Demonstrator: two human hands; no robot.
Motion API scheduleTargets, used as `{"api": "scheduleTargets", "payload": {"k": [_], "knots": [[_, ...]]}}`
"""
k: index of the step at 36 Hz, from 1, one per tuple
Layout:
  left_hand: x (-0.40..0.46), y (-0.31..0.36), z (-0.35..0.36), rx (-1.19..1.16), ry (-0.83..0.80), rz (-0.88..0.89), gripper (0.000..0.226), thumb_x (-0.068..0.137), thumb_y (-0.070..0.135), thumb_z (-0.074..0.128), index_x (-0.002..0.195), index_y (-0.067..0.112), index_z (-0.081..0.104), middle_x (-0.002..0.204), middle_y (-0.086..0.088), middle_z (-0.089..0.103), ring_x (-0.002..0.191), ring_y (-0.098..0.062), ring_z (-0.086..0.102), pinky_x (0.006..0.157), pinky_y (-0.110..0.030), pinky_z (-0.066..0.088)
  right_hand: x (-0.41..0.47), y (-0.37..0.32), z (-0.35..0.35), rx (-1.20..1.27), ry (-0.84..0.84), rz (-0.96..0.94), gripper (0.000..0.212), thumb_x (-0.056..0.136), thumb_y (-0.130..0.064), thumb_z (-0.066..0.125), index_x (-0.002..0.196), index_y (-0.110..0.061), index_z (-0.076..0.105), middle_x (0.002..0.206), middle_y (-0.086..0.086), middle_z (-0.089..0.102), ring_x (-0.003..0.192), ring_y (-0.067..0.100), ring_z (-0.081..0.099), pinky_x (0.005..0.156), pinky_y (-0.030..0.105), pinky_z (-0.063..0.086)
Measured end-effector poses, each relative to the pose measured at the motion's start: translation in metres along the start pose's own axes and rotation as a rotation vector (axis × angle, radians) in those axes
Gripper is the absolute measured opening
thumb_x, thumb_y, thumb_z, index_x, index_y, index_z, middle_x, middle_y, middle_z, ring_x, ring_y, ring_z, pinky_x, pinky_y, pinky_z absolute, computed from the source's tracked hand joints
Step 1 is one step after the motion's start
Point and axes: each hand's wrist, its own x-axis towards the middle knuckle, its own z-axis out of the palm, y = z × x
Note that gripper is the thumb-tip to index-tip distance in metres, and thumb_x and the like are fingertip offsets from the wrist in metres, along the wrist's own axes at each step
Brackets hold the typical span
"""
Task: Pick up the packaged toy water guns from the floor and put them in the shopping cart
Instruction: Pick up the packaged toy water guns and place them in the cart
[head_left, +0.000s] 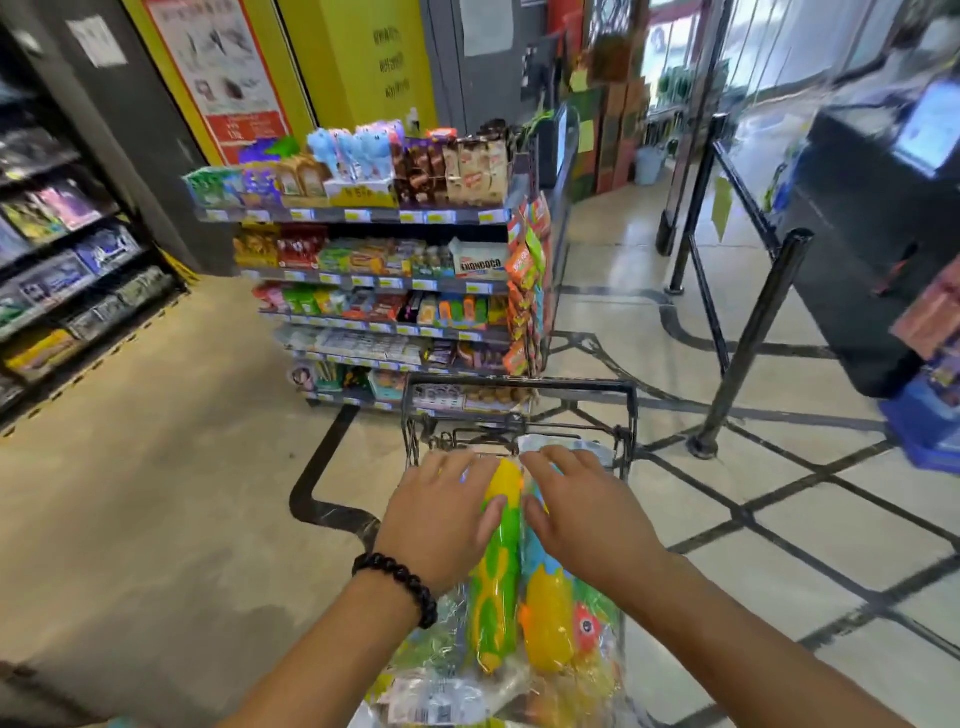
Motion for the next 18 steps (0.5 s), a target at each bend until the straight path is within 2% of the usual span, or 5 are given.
{"api": "scheduleTargets", "payload": {"k": [5,8,10,14,18], "knots": [[-0.013,0.014,-0.041,-0.006,0.086,0.114,0.046,0.098,0.056,0.033,0.132,0.030,0.050,0.126,0.007,0.057,0.116,-0.021,0.051,0.089,-0.041,0.051,-0.035,-0.019,-0.037,-0.018,0.111,0.052,0.054,0.095,-0.044,0.053,0.145,-0.023,0.046,0.143,0.000,0.053,0.127,0.032,0.051,0.084,0.049,0.058],[-0.022,0.026,-0.055,-0.030,0.148,0.218,0.042,0.098,0.054,0.044,0.132,0.029,0.053,0.126,0.007,0.058,0.116,-0.022,0.053,0.089,-0.041,0.051,-0.067,-0.026,-0.053,-0.058,0.175,0.136,0.053,0.091,-0.043,0.054,0.140,-0.021,0.052,0.136,0.001,0.059,0.118,0.033,0.057,0.078,0.047,0.060],[-0.027,0.036,-0.059,-0.066,0.180,0.297,0.045,0.097,0.053,0.045,0.133,0.028,0.055,0.125,0.005,0.060,0.115,-0.023,0.055,0.089,-0.042,0.052,-0.092,-0.030,-0.064,-0.106,0.189,0.205,0.053,0.090,-0.043,0.056,0.138,-0.022,0.053,0.135,0.002,0.059,0.116,0.032,0.058,0.076,0.046,0.060],[-0.040,0.071,-0.065,-0.136,0.207,0.428,0.044,0.096,0.050,0.048,0.132,0.026,0.057,0.125,0.001,0.061,0.113,-0.027,0.055,0.087,-0.044,0.053,-0.149,-0.034,-0.091,-0.189,0.157,0.339,0.054,0.095,-0.044,0.048,0.145,-0.025,0.046,0.142,0.000,0.052,0.125,0.029,0.051,0.082,0.046,0.058],[-0.054,0.130,-0.078,-0.214,0.223,0.565,0.044,0.095,0.050,0.042,0.128,0.026,0.059,0.124,0.000,0.061,0.111,-0.028,0.056,0.084,-0.046,0.054,-0.217,-0.032,-0.118,-0.205,0.209,0.513,0.054,0.098,-0.046,0.047,0.148,-0.029,0.043,0.148,-0.004,0.049,0.134,0.027,0.046,0.086,0.045,0.057]]}}
